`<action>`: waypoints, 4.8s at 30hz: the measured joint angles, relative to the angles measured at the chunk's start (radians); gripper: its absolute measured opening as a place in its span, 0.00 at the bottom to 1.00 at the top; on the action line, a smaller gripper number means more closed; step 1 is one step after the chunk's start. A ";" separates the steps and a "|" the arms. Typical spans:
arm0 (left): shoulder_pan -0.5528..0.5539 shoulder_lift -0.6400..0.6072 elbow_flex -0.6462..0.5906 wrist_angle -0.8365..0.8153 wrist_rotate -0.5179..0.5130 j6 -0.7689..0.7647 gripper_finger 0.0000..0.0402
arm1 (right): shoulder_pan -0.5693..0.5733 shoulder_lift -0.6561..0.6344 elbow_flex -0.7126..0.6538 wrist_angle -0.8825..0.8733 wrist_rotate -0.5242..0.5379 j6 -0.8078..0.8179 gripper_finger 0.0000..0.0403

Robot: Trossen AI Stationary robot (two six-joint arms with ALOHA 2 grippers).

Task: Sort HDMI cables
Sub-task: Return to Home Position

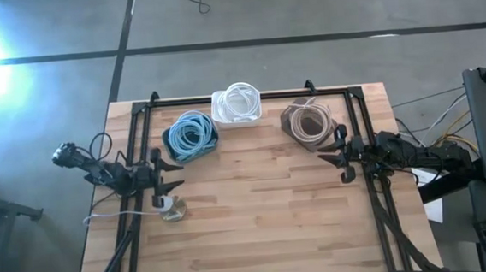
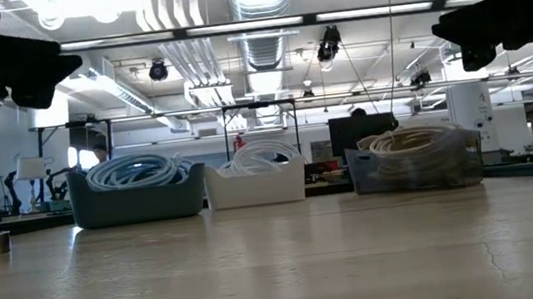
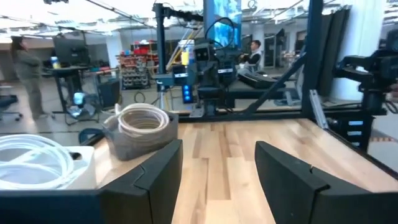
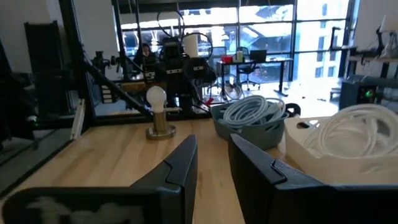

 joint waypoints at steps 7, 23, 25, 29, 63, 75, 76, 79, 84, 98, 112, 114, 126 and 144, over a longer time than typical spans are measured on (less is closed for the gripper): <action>0.000 0.003 -0.001 0.000 0.002 0.063 0.51 | 0.000 -0.001 0.000 0.000 0.002 -0.156 0.24; 0.000 0.004 -0.001 -0.002 -0.019 0.031 0.51 | 0.000 -0.002 0.000 0.000 0.003 -0.210 0.19; 0.000 0.004 -0.001 -0.002 -0.019 0.030 0.51 | 0.000 -0.002 0.000 0.000 0.003 -0.210 0.18; 0.000 0.004 -0.001 -0.003 -0.019 0.030 0.51 | 0.000 -0.002 0.000 0.001 0.003 -0.210 0.18; 0.000 0.004 -0.002 -0.001 -0.018 0.030 0.51 | 0.000 -0.002 0.000 0.001 0.003 -0.210 0.17; 0.000 0.004 -0.002 0.000 -0.018 0.030 0.51 | 0.000 -0.002 0.000 0.001 0.003 -0.210 0.21; 0.000 0.004 -0.002 0.000 -0.018 0.030 0.51 | 0.000 -0.002 0.001 0.001 0.003 -0.210 0.21; 0.000 0.004 -0.002 0.000 -0.018 0.030 0.51 | 0.000 -0.001 0.001 0.001 0.003 -0.210 0.22; 0.000 0.004 -0.002 0.000 -0.018 0.030 0.51 | 0.000 -0.002 0.001 0.001 0.003 -0.210 0.23; 0.000 0.004 -0.002 0.001 -0.018 0.030 0.51 | 0.000 -0.002 0.001 0.001 0.003 -0.210 0.17; 0.000 0.004 -0.002 0.001 -0.018 0.030 0.51 | 0.000 -0.001 0.001 0.001 0.003 -0.210 0.22; 0.000 0.004 -0.002 0.001 -0.018 0.030 0.51 | 0.000 -0.001 0.001 0.001 0.003 -0.210 0.22; 0.000 0.004 -0.002 0.001 -0.018 0.030 0.51 | 0.000 -0.001 0.001 0.001 0.003 -0.210 0.19; 0.000 0.004 -0.002 0.001 -0.018 0.030 0.51 | 0.000 -0.001 0.001 0.001 0.003 -0.210 0.21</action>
